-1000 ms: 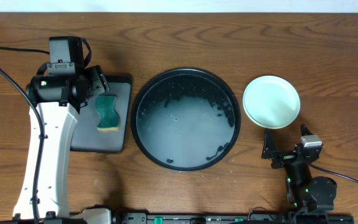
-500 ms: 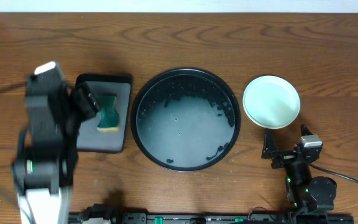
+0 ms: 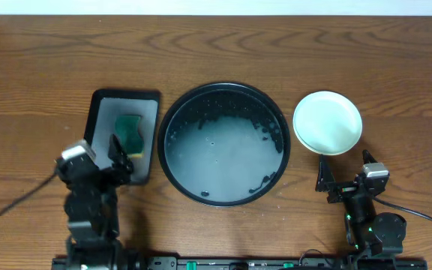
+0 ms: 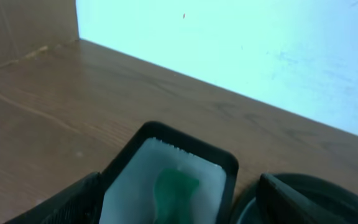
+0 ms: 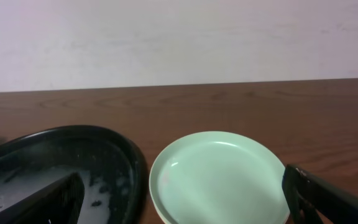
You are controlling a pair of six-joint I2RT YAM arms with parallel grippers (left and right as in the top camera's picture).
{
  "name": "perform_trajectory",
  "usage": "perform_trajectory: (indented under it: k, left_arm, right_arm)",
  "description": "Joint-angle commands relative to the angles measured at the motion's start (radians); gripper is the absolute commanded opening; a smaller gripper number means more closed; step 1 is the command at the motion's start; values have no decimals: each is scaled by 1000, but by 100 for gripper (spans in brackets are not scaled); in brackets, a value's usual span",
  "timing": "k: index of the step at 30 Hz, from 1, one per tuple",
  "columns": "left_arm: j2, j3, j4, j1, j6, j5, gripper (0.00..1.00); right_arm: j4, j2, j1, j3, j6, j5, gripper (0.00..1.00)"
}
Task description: Clean dirty plates on tray and stack at the side
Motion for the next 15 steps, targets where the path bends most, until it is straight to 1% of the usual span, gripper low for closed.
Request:
perform_trajectory:
  k: [1,4,7,10,15]
  left_arm:
    - [-114,-128,64,4,21,-9,79]
    - [-190,-216,105,4,44,-9,79]
    - [-240,-276,118,4,101,-9,79]
    - [-266,-309,117,4,134,-9,79]
    - [-306,-327,75,4,137,-8,79]
  right_arm:
    - [-3,-3,4,-2,8,-5,99]
    - [-3,-3,4,-2,8,-5,99]
    - [-3,-3,4,-2,8,-5,99]
    - [-3,-3,4,-2,8,-5,99]
    - [-3,-3,4,-2,8,-5,99]
